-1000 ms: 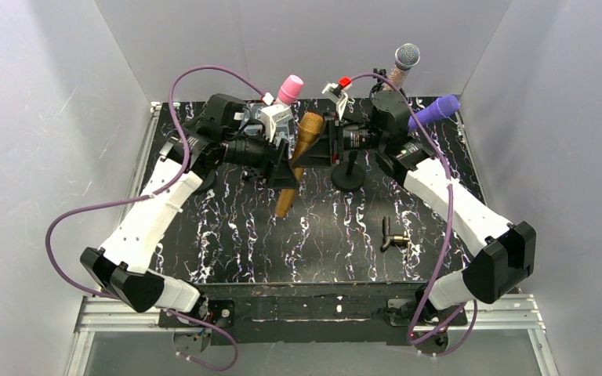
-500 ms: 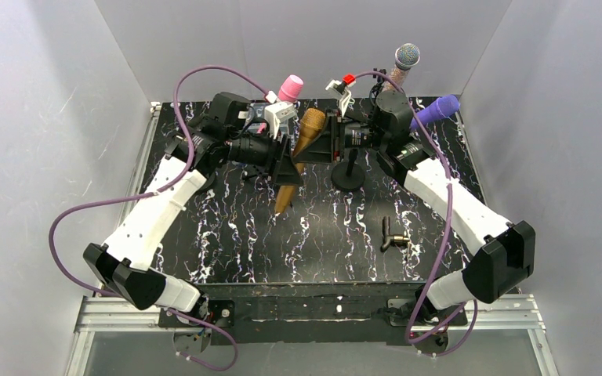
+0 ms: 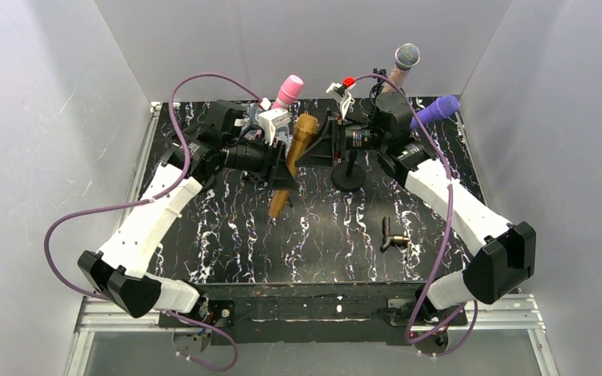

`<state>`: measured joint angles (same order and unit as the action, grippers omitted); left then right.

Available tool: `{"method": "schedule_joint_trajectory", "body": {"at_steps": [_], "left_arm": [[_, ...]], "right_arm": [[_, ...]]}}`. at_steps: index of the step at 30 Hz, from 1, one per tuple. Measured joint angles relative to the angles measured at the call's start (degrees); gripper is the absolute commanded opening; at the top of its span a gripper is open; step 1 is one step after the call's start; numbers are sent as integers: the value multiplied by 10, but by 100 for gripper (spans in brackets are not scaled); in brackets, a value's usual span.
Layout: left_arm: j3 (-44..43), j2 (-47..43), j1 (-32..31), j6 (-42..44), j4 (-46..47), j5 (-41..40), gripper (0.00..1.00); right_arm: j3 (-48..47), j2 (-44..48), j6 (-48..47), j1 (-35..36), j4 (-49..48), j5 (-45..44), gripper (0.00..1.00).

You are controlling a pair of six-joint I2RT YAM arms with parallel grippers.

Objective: Remove the microphone from the stand

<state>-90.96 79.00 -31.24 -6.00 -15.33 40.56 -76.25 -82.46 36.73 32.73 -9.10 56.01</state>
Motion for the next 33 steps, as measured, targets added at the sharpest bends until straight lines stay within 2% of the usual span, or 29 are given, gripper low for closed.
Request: {"method": "schedule_joint_trajectory", "body": {"at_steps": [4, 12, 19, 24, 29, 33], "left_arm": [[10, -7, 5, -5, -15, -35, 0], [51, -40, 30, -15, -27, -102, 0], [222, -185, 62, 7, -64, -179, 0], [321, -250, 98, 17, -73, -219, 0], [379, -257, 143, 27, -64, -248, 0], [414, -226, 172, 39, -44, -266, 0]], "right_arm": [[0, 8, -24, -6, 18, -4, 83], [10, 56, -120, -19, 87, -21, 86], [22, 124, -291, -68, 205, -50, 91], [31, 174, -407, -95, 276, -68, 93], [50, 205, -481, -117, 335, -80, 93], [75, 221, -528, -122, 373, -95, 94]]}}
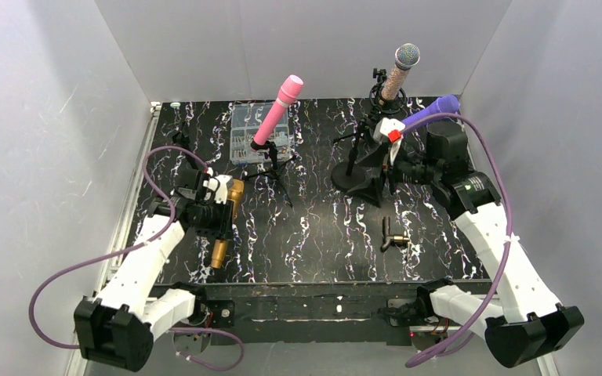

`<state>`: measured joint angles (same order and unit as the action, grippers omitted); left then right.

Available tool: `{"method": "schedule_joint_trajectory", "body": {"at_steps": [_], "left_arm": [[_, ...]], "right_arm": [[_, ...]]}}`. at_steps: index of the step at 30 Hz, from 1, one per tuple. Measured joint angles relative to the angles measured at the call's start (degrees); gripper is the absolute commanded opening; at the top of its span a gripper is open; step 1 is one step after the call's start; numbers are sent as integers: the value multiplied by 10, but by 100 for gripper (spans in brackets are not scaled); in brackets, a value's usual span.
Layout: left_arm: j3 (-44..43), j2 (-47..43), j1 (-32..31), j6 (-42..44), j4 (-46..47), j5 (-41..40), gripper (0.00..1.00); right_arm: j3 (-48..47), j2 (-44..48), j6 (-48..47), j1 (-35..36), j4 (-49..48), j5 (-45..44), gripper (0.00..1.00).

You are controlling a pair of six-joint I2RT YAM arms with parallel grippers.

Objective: Remove the microphone from the stand

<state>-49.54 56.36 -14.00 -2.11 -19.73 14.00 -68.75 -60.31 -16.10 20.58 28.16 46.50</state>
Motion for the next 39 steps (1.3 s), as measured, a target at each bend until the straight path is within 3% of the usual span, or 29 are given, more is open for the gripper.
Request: {"method": "schedule_joint_trajectory", "body": {"at_steps": [17, 37, 39], "left_arm": [[10, 236, 60, 23, 65, -75, 0], [6, 315, 63, -6, 75, -95, 0], [6, 316, 63, -6, 75, -95, 5]], "right_arm": [[23, 34, -21, -11, 39, 24, 93], [30, 37, 1, -11, 33, 48, 93], [30, 37, 2, -11, 32, 49, 93]]}}
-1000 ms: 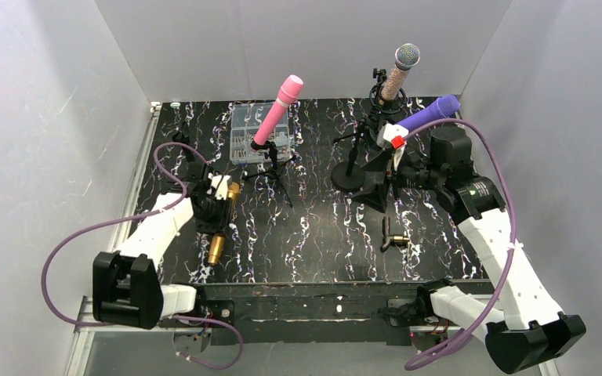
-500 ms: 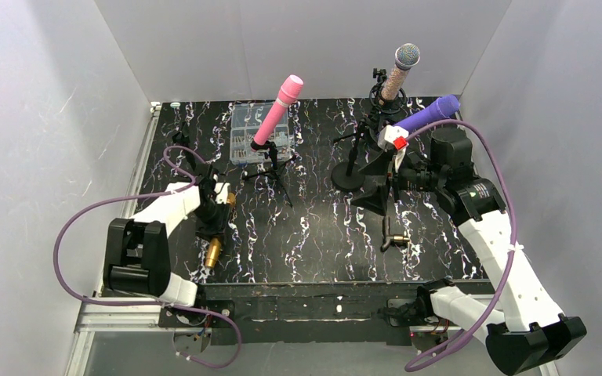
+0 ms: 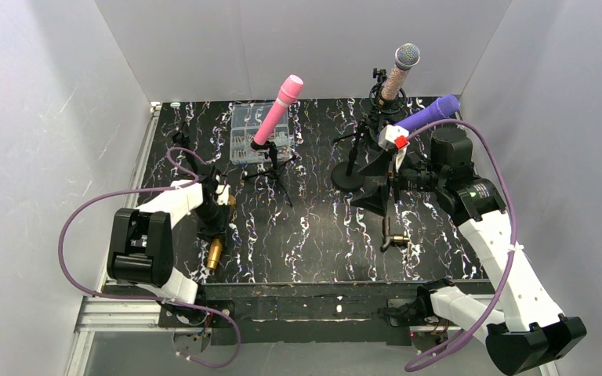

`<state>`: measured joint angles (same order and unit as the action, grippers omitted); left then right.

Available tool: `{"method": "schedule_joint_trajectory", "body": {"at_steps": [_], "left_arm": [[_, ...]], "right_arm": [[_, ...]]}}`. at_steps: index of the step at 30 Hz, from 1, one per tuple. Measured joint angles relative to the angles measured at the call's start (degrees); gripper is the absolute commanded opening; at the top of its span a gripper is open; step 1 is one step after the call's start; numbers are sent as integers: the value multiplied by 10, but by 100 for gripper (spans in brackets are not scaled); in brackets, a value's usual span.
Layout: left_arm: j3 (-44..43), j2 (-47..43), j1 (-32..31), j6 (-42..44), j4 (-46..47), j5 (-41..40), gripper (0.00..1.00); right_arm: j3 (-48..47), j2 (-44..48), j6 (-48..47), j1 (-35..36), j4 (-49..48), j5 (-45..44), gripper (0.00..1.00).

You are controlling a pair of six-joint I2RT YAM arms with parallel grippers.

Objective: Remove the microphone from the stand

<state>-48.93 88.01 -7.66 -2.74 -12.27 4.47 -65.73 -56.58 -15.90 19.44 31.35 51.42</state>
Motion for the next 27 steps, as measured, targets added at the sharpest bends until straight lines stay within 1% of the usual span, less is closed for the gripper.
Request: {"method": "schedule_joint_trajectory", "body": {"at_steps": [4, 7, 9, 12, 15, 21, 25, 27], "left_arm": [[-9, 17, 0, 0, -3, 0, 12], [-19, 35, 0, -1, -7, 0, 15], [-24, 43, 0, -1, -11, 0, 18], [-28, 47, 0, -1, -15, 0, 32], [-31, 52, 0, 0, -18, 0, 40], [-32, 53, 1, -3, -21, 2, 49], [-32, 54, 1, -3, -26, 4, 52], [-32, 54, 2, -3, -28, 5, 56]], "right_arm": [[0, 0, 3, -2, -1, 2, 93], [0, 0, 6, -3, -2, 2, 93], [0, 0, 7, -3, -2, 2, 93], [7, 3, 7, -3, -5, 2, 93], [10, 3, 8, -3, -5, 2, 93], [10, 3, 9, -3, -11, 4, 93], [10, 3, 9, -3, -13, 3, 93], [10, 3, 9, -3, -14, 3, 93]]}}
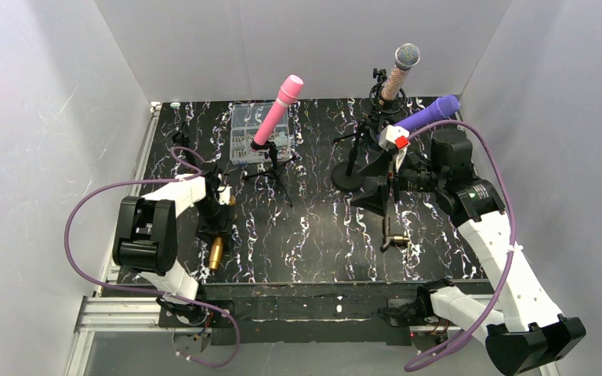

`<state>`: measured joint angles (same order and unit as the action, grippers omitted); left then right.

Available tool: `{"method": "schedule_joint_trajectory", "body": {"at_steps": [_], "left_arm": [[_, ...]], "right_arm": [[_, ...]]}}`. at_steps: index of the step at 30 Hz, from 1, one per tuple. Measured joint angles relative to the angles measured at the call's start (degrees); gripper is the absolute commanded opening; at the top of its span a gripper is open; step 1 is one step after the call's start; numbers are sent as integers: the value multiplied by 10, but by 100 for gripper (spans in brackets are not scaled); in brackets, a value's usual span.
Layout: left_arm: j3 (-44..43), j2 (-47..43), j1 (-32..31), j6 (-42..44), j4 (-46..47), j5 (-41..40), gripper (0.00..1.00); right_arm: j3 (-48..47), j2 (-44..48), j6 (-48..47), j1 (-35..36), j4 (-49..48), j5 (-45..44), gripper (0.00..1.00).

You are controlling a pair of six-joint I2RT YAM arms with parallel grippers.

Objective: Remove the microphone from the stand

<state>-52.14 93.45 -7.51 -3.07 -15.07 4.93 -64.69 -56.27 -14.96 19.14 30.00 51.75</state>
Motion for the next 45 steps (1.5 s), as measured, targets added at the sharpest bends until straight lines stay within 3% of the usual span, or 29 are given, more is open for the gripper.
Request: {"method": "schedule_joint_trajectory", "body": {"at_steps": [7, 29, 37, 45], "left_arm": [[0, -3, 5, -1, -6, 4, 98], [-81, -151, 7, 55, -102, 48, 98], [-174, -217, 7, 91, -170, 117, 98], [-314, -207, 7, 94, -196, 196, 98]], "right_arm": [[1, 1, 0, 0, -1, -2, 93], [7, 1, 2, 0, -2, -4, 93], [6, -8, 37, 0, -23, -3, 89], [-40, -50, 76, 9, -46, -16, 89]]}}
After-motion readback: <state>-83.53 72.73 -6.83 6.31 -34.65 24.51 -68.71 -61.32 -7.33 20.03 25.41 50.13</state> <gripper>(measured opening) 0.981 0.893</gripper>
